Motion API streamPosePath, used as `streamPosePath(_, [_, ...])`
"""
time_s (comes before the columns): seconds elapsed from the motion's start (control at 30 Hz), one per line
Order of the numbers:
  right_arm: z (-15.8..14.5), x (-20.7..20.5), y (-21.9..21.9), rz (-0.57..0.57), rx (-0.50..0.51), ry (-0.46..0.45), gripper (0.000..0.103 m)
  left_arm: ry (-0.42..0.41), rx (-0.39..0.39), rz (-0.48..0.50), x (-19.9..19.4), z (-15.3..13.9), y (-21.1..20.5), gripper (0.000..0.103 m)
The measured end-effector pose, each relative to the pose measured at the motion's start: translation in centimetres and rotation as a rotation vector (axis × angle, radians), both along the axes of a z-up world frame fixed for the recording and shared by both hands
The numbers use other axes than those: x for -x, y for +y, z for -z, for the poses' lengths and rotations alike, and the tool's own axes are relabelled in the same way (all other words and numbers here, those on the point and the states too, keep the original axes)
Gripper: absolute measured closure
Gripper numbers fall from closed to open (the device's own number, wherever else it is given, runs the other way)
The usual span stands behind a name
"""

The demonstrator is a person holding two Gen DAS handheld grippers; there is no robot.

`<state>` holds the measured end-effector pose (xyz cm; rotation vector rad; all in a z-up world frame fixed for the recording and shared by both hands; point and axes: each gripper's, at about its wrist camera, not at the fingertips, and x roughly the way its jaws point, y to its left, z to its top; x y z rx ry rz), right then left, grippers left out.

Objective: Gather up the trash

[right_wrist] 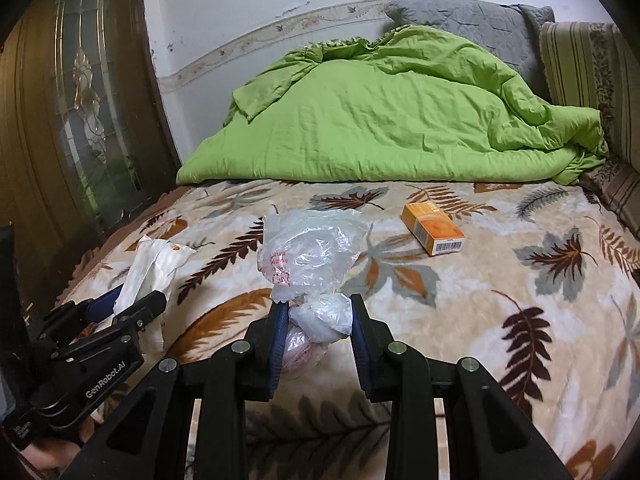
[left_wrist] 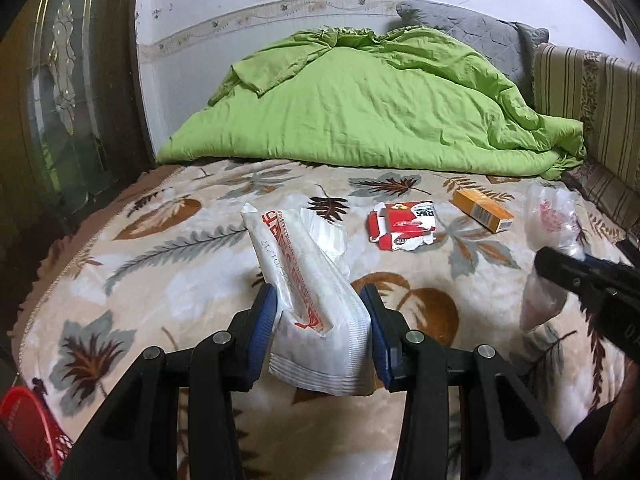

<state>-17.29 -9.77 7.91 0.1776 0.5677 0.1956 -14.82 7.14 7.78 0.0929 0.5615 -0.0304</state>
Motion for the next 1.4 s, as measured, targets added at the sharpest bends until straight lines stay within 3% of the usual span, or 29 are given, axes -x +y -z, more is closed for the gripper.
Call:
streamPosePath(0.43, [1.1, -1.2, -0.2, 0.014, -0.031, 0.051, 0.071, 0.011, -0.028, -0.004, -1.2, 1.1, -0.7, 0.061])
streamPosePath(1.4, [1.0, -1.6, 0.7, -0.011, -0.023, 0.040, 0.071, 0.034, -0.038, 0.003, -2.1, 1.9, -0.8, 0.061])
